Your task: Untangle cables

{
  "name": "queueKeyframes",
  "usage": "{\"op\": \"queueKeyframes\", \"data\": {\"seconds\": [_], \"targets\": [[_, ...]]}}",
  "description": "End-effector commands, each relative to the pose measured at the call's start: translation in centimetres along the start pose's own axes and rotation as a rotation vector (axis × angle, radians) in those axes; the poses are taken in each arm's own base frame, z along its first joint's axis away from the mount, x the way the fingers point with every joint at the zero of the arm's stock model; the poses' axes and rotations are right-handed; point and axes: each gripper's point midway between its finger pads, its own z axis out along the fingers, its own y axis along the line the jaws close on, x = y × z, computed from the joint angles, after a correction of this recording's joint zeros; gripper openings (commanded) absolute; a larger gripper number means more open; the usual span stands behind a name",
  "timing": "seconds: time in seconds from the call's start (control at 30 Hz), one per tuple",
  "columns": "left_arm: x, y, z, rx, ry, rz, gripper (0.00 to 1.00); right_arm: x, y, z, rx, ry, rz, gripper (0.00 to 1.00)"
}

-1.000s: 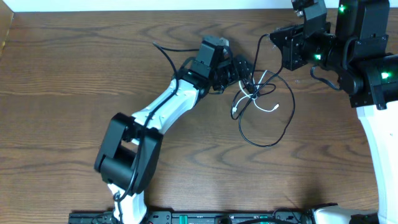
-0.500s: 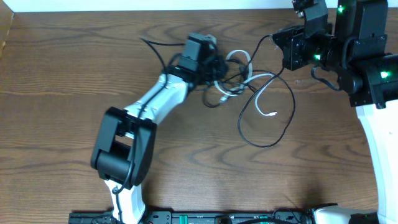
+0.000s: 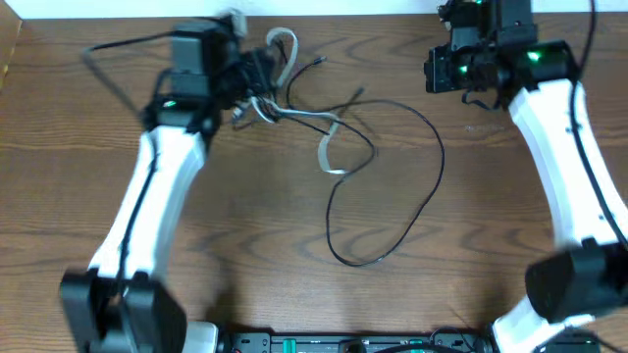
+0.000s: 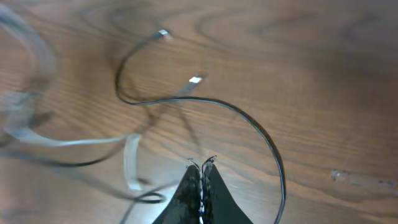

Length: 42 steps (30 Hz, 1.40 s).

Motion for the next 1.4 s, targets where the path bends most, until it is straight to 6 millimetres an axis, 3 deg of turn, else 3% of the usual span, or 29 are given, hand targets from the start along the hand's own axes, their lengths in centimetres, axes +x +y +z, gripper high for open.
{"op": "queueKeyframes", "data": {"seconds": [0.0,0.1,0.17,0.27,0.5,0.63,0.8,1.03,1.17,1.37], "targets": [[-1.4,-3.5,-2.5,0.127,-0.03,0.065,0.07,0.0,2.0,2.1,-0.184,0.021,-0.018,0.01],[-1.8,-5.4,-3.5,0.215,-0.041,0.082,0.07,-0.7,5.0,1.5,-0.358,-0.016,-0.118,0.02],[-2.4,-7.8,-4.3,0.347,-0.048,0.077,0.07,-1.3,7.1,0.4,-0.478,-0.062,-0.185,0.15],[-3.3,-9.6,-5.1,0.44,-0.068,0.051,0.07,-1.4,8.3,-0.3,-0.554,-0.073,-0.21,0.33],[-4.8,-10.7,-5.7,0.488,-0.111,0.001,0.07,-0.9,11.1,-0.4,-0.626,-0.069,-0.253,0.58],[-4.8,-10.8,-5.7,0.492,-0.096,-0.057,0.07,-2.1,12.9,-0.8,-0.665,-0.139,-0.315,0.68],[-4.5,-11.2,-5.7,0.506,-0.059,-0.161,0.08,-5.0,14.8,-1.5,-0.676,-0.285,-0.386,0.7],[-2.9,-13.2,-5.7,0.569,0.034,-0.239,0.08,-6.7,15.7,0.8,-0.551,-0.363,-0.397,0.69],[-1.7,-14.9,-5.6,0.602,0.075,-0.228,0.07,-8.5,14.0,2.3,-0.411,-0.408,-0.307,0.66],[-0.5,-16.5,-5.5,0.629,0.11,-0.213,0.07,-9.9,11.6,2.7,-0.265,-0.455,-0.249,0.59]]}}
